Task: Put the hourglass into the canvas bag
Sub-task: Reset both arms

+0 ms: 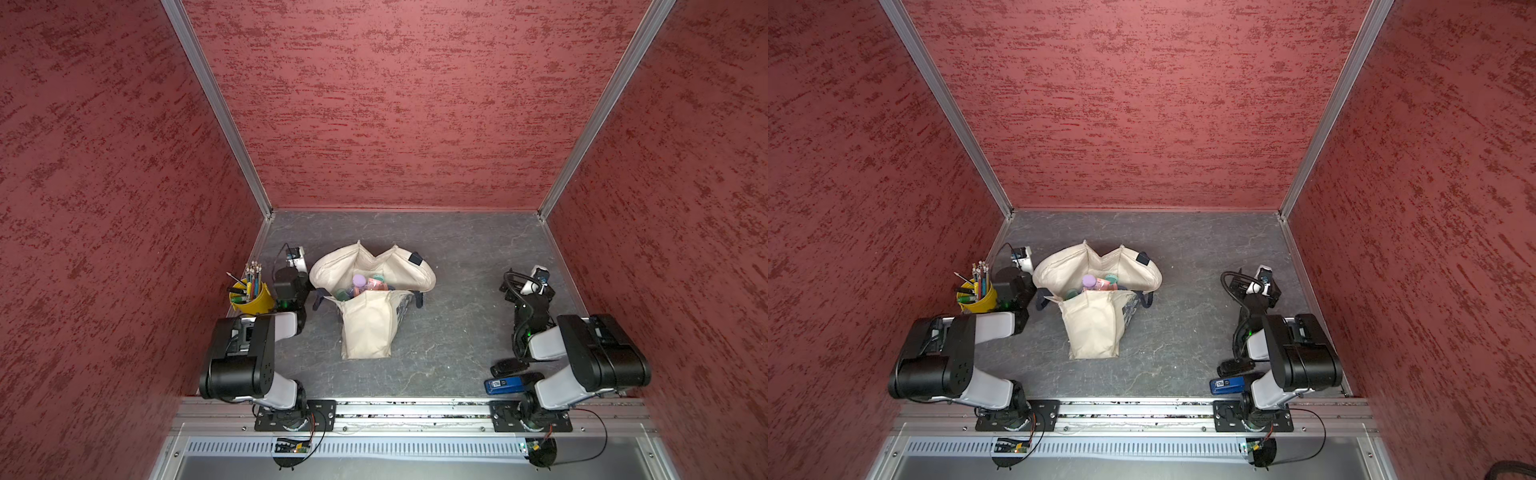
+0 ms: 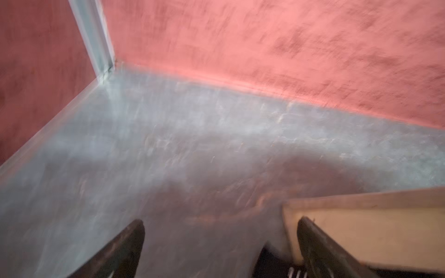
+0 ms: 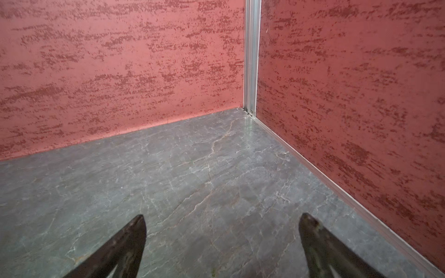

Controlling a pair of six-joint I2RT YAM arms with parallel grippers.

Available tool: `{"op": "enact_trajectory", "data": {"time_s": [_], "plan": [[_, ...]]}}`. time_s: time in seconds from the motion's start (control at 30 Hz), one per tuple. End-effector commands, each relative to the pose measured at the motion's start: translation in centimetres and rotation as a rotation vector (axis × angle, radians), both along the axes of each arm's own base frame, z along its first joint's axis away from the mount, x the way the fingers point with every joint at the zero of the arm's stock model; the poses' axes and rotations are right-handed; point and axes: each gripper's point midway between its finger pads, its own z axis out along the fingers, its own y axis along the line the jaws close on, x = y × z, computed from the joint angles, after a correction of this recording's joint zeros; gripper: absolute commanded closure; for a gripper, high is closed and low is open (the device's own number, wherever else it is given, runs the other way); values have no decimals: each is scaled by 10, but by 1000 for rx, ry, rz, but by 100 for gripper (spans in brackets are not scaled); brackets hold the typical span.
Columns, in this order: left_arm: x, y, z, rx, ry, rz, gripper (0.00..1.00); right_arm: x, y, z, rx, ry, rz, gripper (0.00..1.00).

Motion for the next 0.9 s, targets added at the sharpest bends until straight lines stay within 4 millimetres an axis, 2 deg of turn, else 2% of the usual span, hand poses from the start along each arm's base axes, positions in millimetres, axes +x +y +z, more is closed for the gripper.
{"op": "enact_trajectory", "data": {"time_s": [0.0,0.03,0.13,0.7,0.87], "plan": [[0,28,11,55,-83,132,0,5,8,23,-12,-88,60,1],[4,21,7,79,-38,107,0,3,8,25,-15,-101,58,1],[3,19,8,84,-38,108,0,3,9,26,-14,-101,62,1],[4,18,10,97,-53,118,0,9,9,23,-13,-80,67,1],[4,19,9,93,-52,116,0,4,10,25,-17,-97,68,1]]}}
